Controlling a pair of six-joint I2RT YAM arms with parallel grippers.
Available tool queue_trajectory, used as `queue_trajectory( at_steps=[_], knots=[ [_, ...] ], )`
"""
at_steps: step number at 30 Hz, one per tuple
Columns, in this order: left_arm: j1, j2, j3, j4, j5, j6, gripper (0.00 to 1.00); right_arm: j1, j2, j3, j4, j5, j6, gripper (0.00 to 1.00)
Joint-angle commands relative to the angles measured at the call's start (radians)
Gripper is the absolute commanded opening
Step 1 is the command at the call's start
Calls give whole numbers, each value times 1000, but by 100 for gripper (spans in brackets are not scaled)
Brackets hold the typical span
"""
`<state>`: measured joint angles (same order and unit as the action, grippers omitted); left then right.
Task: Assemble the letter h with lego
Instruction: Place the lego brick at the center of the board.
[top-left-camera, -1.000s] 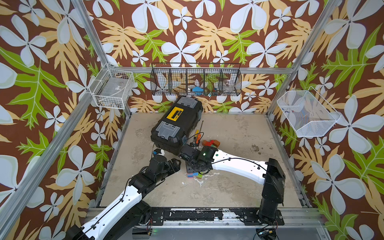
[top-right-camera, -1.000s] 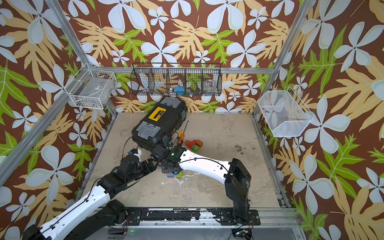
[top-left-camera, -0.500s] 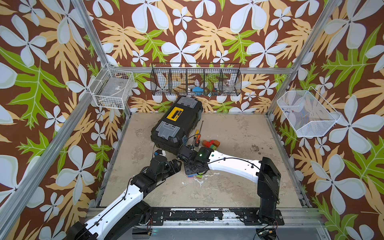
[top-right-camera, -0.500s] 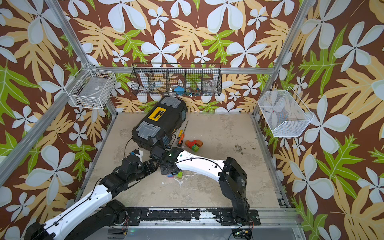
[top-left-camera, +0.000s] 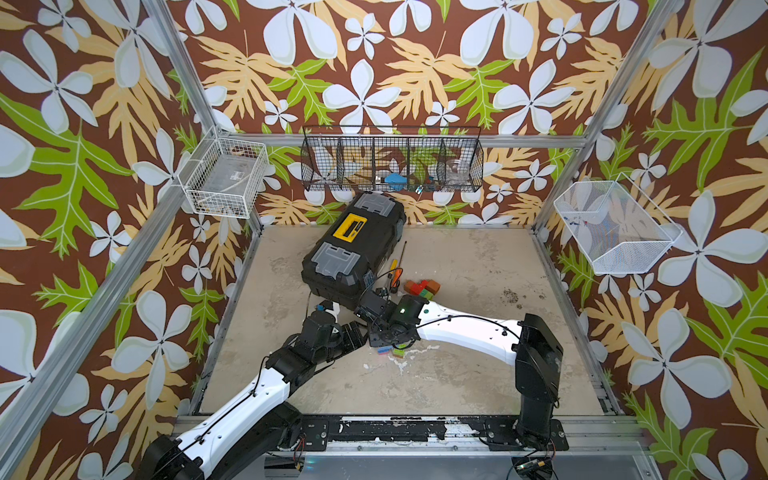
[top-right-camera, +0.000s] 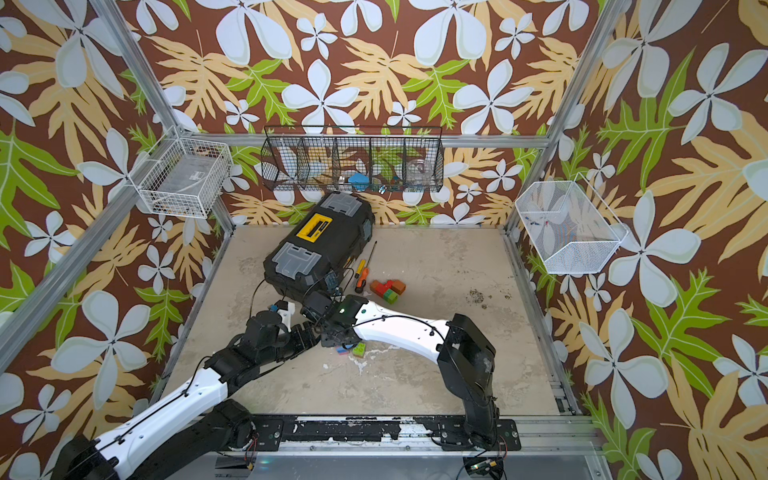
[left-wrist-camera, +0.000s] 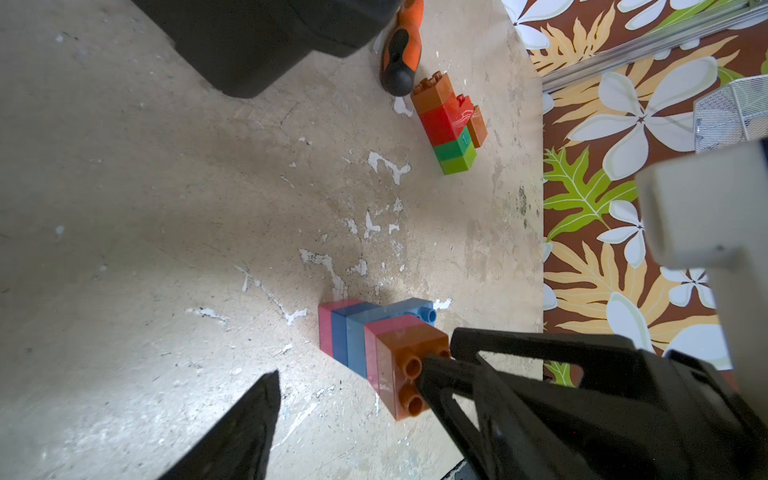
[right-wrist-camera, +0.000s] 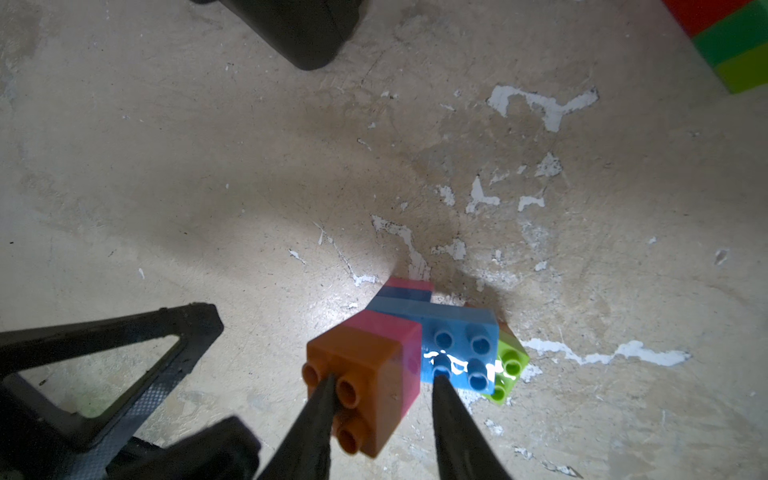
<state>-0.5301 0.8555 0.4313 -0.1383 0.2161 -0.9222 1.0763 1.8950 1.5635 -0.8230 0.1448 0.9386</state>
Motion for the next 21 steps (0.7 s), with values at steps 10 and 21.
queue_trajectory(
  at_steps=[10, 21],
  knots=[
    [2, -9, 1, 29, 19, -2, 73, -15, -59, -105, -7, 1, 40, 29],
    [2, -10, 3, 20, 16, 6, 69, -25, -84, -186, 42, -25, 48, 23]
  ],
)
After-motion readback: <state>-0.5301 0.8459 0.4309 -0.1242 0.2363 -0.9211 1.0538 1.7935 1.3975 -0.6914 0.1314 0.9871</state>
